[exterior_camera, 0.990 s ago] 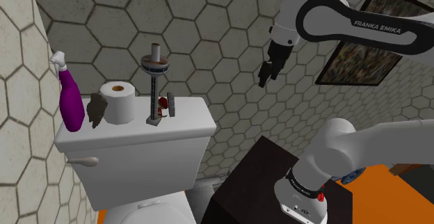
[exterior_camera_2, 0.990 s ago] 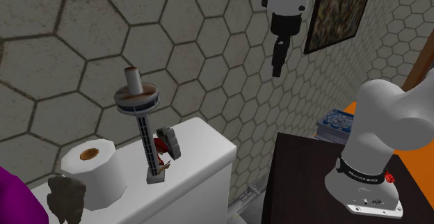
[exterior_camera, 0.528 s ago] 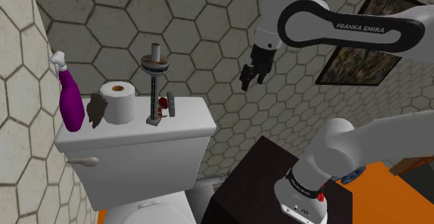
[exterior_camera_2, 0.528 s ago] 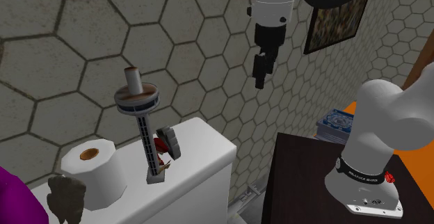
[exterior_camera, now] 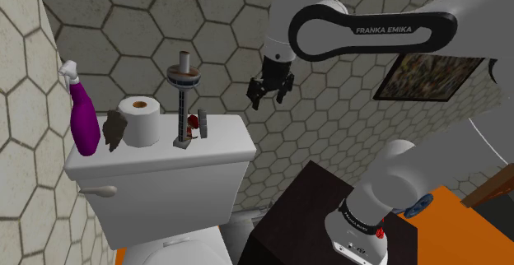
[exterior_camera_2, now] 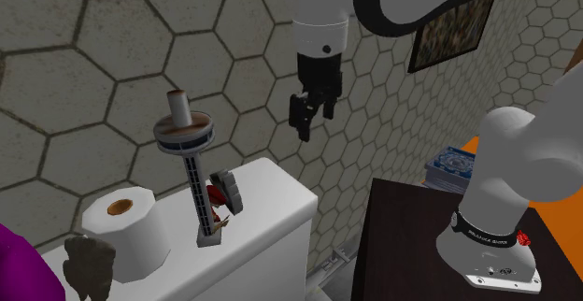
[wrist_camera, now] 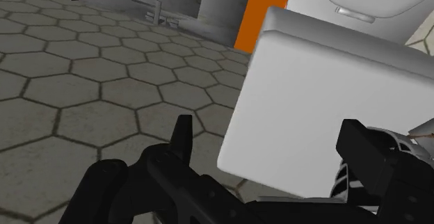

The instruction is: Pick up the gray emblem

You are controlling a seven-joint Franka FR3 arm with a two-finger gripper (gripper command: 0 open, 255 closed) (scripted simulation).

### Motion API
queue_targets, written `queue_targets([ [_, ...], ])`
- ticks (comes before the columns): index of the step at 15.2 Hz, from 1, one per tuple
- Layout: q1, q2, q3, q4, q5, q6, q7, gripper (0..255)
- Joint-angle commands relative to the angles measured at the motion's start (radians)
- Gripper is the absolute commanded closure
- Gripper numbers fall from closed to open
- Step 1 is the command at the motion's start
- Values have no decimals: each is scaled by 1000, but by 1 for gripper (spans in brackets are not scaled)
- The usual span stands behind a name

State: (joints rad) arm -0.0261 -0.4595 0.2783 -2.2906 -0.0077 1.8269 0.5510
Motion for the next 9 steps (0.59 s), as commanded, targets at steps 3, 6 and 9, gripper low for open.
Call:
queue_targets([
  [3, -14, 148, 74, 106, -20, 42, 154, 0],
  [6, -22, 267, 120, 199, -57, 60, 268, 0],
  [9, -21, 393, 157, 308, -110, 64, 384, 0],
])
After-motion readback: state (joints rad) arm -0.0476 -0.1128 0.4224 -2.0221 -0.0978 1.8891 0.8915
